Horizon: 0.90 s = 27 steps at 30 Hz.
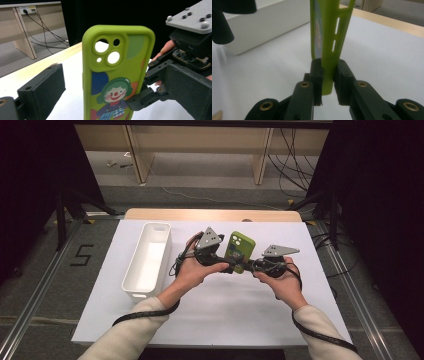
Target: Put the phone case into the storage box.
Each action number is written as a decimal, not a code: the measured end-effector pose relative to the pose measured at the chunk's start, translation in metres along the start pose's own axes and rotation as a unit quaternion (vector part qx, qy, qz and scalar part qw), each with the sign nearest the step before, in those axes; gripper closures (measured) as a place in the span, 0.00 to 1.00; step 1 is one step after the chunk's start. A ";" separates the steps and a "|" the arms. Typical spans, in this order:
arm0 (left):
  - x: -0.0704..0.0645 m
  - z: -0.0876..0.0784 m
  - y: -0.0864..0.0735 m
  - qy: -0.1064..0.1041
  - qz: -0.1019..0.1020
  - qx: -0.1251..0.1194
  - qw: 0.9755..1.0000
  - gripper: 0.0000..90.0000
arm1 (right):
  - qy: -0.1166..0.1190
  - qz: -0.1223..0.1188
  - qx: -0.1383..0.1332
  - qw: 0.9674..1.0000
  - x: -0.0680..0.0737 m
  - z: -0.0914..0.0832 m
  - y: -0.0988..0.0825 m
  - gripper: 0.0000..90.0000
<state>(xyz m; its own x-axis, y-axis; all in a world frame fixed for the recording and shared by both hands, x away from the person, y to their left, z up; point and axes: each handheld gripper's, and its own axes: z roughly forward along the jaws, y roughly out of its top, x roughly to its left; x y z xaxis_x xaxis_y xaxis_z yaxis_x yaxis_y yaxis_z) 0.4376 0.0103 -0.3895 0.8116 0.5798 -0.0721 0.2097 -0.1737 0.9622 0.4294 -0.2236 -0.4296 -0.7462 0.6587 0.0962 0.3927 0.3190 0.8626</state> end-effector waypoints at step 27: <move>-0.012 0.020 0.009 0.053 0.034 0.002 0.998 0.05 | -0.015 0.014 0.009 1.000 0.003 0.003 0.002 0.88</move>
<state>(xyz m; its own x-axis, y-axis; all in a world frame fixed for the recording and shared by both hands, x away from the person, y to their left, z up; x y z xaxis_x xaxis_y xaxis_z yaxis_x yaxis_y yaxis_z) 0.4406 -0.0145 -0.3858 0.7622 0.6469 0.0212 0.1586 -0.2184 0.9629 0.4292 -0.2186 -0.4292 -0.7187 0.6873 0.1056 0.4235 0.3122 0.8504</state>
